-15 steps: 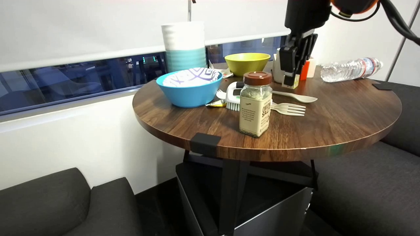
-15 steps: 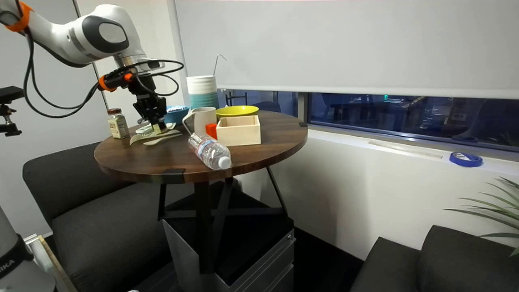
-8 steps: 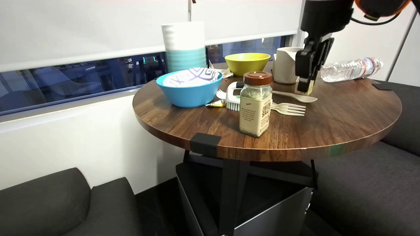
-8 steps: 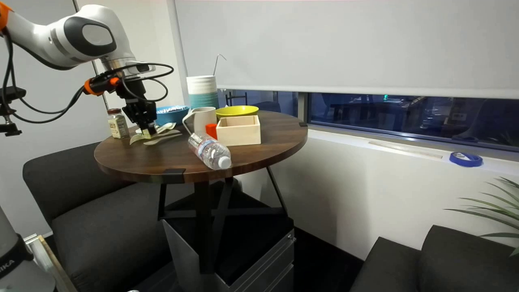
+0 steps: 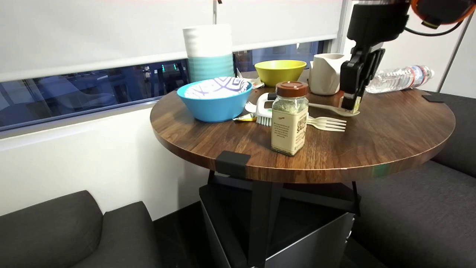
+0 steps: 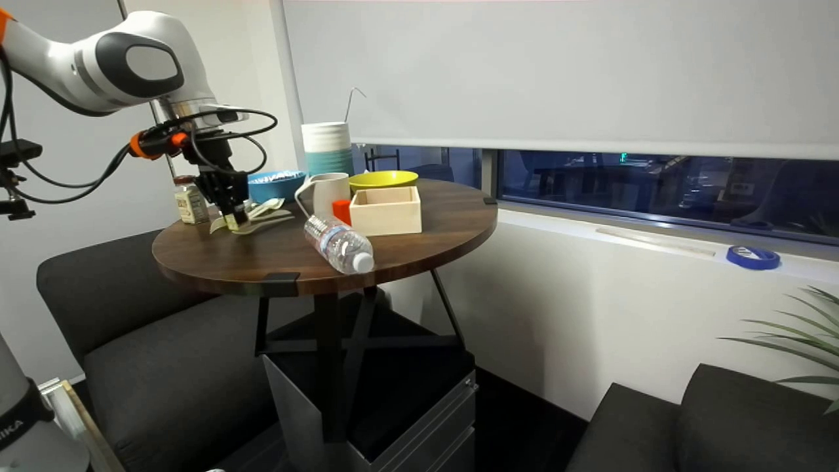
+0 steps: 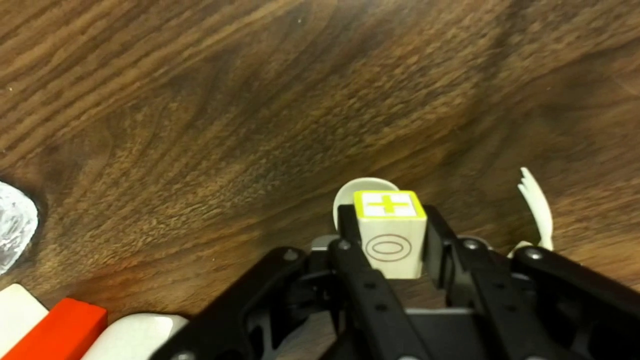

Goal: Put the dice on the spoon, lift the spoon and then put the dice in the white mug

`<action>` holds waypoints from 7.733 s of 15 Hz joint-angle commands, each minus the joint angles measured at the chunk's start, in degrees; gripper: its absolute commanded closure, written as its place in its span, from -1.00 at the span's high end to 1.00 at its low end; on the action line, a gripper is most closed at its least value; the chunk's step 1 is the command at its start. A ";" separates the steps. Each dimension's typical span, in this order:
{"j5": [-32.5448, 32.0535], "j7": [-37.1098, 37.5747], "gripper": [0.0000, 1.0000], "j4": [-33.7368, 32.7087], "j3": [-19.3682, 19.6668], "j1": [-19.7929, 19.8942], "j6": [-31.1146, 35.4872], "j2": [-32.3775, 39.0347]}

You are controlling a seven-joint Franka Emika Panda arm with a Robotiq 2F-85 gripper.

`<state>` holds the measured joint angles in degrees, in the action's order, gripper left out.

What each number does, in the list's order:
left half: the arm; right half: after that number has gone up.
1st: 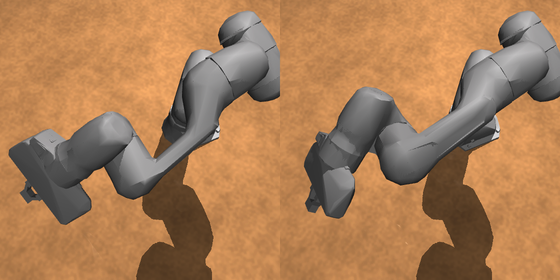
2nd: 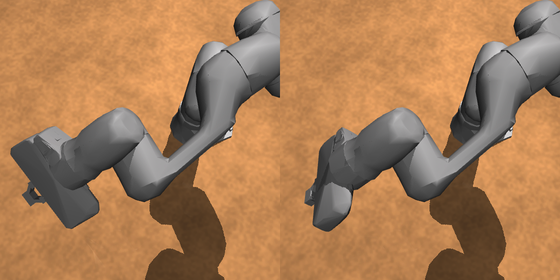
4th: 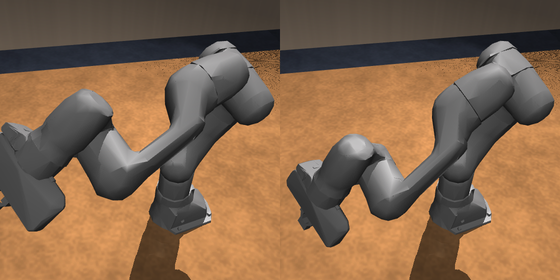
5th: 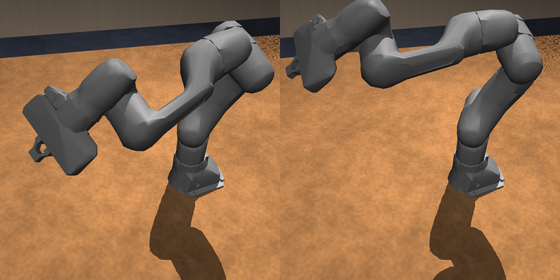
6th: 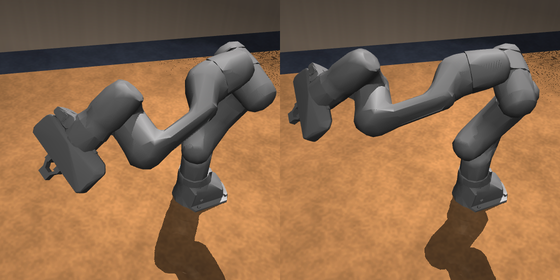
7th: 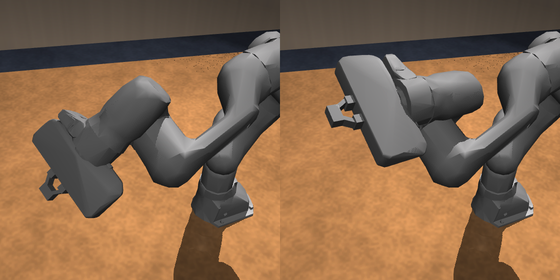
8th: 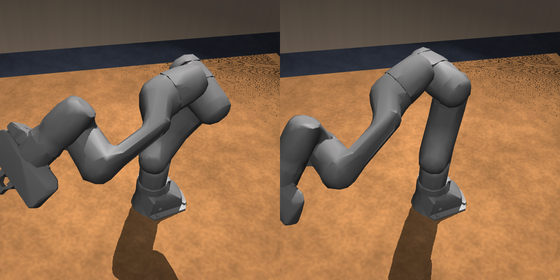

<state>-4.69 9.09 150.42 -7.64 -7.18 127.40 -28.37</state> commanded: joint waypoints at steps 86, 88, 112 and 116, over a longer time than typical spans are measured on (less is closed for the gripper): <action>-0.76 3.11 -0.94 -16.55 0.58 3.90 -3.59 8.12; -1.79 2.63 -0.94 -16.85 0.93 4.32 -3.81 6.93; -6.51 -0.02 -0.94 -18.20 5.54 11.50 20.19 10.11; -5.58 -2.79 -0.94 -15.95 6.61 11.22 26.34 10.41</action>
<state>-9.97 8.40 132.52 -1.74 3.91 148.95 -17.93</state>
